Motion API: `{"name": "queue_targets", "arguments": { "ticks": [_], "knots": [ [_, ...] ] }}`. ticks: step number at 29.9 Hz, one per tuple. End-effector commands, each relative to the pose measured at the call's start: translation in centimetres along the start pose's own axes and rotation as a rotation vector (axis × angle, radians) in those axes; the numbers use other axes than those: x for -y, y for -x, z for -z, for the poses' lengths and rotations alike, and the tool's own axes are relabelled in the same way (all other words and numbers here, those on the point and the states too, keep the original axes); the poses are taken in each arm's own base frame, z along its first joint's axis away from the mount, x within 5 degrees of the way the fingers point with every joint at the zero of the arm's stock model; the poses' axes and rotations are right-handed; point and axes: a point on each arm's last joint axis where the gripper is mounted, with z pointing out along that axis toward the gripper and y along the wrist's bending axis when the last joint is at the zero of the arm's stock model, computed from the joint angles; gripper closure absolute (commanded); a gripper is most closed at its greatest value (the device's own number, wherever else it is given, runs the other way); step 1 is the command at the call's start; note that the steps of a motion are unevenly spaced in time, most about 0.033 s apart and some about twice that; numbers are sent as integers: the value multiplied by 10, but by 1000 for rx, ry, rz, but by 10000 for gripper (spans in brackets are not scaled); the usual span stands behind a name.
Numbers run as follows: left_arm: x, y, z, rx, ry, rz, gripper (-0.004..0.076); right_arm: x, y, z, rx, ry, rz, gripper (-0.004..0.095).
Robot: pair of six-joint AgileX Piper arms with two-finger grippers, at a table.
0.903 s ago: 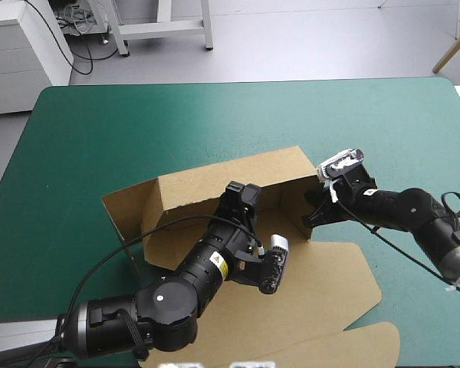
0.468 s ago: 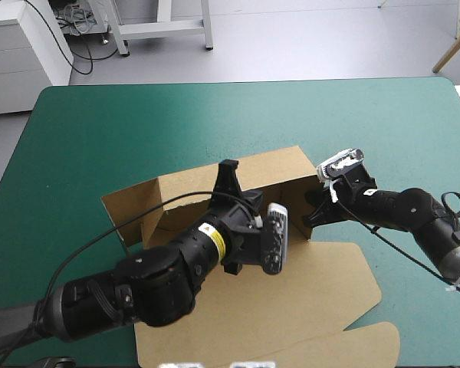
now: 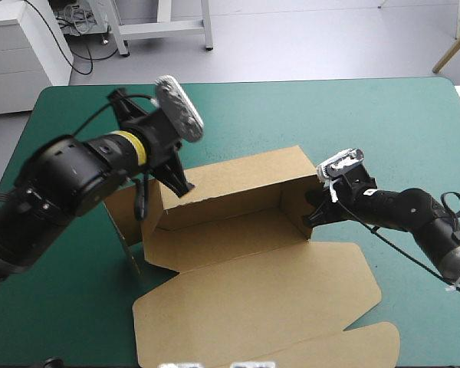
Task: Fold the box
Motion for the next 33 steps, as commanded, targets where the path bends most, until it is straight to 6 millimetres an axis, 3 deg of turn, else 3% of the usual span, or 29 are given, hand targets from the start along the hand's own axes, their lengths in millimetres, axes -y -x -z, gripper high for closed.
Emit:
{"name": "queue_targets", "arguments": {
  "ticks": [1,8,15,28,33],
  "knots": [
    [-44,-15,20,0,131,114,707,0,14,9,78,-32,0,926],
    [-98,-63,14,-118,218,391,708,2,17,10,92,-55,-22,926],
    [-133,-102,22,-190,340,579,708,11,41,28,65,-168,-23,926],
    [-137,-108,23,-206,358,596,722,9,90,74,23,-231,-174,926],
    [-137,-108,23,-206,358,596,722,11,96,73,-115,-220,-187,927]
  ]
}}
